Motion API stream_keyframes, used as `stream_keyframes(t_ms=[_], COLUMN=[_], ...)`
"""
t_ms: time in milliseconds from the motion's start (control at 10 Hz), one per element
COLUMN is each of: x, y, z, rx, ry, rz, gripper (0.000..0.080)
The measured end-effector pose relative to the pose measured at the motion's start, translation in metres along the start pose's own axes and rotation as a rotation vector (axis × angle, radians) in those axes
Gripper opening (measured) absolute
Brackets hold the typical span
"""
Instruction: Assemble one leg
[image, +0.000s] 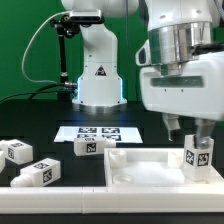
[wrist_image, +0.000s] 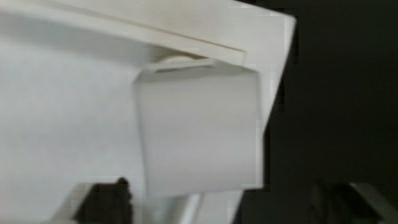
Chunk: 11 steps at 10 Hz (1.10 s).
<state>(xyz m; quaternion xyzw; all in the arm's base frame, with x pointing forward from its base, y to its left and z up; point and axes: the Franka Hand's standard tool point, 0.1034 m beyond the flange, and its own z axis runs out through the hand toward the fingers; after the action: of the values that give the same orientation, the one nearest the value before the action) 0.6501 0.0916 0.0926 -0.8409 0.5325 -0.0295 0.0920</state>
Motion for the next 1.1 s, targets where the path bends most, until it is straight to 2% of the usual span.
stream_keyframes(t_ms=[100, 400, 500, 600, 700, 1000, 1100], x=[-0.002, -0.001, -0.004, -0.015, -0.018, -0.012, -0.013], y=[-0.001, 0.000, 0.000, -0.006, -0.011, -0.008, -0.008], z=[0.000, 0.001, 0.001, -0.001, -0.002, -0.001, 0.000], rx=[0.002, -0.002, -0.026, -0.075, -0.079, -0.087, -0.099], ry=[-0.001, 0.001, 0.003, 0.000, -0.004, -0.004, -0.002], rz=[-0.083, -0.258, -0.405, -0.646, -0.791, -0.961, -1.050], gripper=[0.0623, 0.0643, 0.0648, 0.0649, 0.0649, 0.0649, 0.0649])
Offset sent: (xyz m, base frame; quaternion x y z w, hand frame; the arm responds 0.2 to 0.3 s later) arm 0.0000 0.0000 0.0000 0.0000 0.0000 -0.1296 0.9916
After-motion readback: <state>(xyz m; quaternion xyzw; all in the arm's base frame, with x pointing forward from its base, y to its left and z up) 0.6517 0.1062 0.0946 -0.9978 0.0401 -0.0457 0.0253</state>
